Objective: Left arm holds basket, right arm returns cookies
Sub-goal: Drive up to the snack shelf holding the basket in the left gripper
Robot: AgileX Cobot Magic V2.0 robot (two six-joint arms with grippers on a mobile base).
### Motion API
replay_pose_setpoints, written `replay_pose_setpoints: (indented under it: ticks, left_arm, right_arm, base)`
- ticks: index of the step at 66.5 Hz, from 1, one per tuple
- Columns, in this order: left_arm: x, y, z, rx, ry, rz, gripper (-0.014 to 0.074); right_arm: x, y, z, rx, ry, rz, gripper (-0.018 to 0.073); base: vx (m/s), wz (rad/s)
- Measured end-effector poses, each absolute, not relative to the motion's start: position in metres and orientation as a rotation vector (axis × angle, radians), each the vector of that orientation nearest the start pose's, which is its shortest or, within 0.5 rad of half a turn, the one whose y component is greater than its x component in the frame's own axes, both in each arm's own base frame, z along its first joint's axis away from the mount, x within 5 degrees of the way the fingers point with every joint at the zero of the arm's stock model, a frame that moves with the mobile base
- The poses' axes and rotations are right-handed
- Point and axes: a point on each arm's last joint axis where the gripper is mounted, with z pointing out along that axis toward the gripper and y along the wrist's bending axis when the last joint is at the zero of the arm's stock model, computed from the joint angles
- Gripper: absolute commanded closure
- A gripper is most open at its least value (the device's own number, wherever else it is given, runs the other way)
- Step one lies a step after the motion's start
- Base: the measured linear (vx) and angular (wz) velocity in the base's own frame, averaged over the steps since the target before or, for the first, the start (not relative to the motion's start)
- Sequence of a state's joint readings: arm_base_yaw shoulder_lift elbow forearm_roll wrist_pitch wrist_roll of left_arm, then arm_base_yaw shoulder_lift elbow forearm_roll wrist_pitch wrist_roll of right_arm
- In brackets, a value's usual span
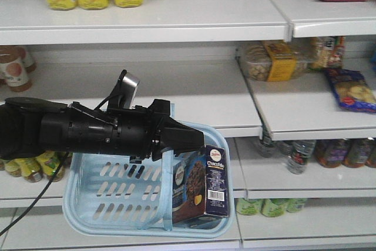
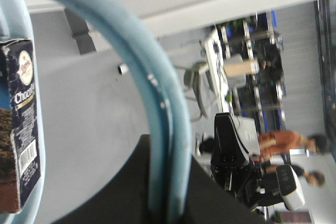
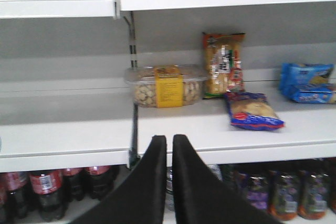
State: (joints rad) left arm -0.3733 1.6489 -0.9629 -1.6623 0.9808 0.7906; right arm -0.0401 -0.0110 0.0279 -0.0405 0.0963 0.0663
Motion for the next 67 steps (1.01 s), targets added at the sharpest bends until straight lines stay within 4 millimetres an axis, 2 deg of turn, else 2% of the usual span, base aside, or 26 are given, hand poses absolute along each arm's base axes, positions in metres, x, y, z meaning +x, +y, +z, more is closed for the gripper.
replay_pose_setpoints:
  ticks: [22,67]
  left_arm:
    - [0.2765,-0.1887,0.2549,0.067,2.307,-1.734,0.0599]
    - [0.2764,-0.1887,0.2551,0.067,2.306,-1.737,0.0599]
  right_arm:
    - [0.0567,-0.0026,0.1956,0.056,1.596,-0.014,0.0566]
    - [0.0567,-0.0026,0.1956,0.056,1.596,-0.014,0.0566]
  base:
    - [0.14,0.38]
    - [0.13,-0.04]
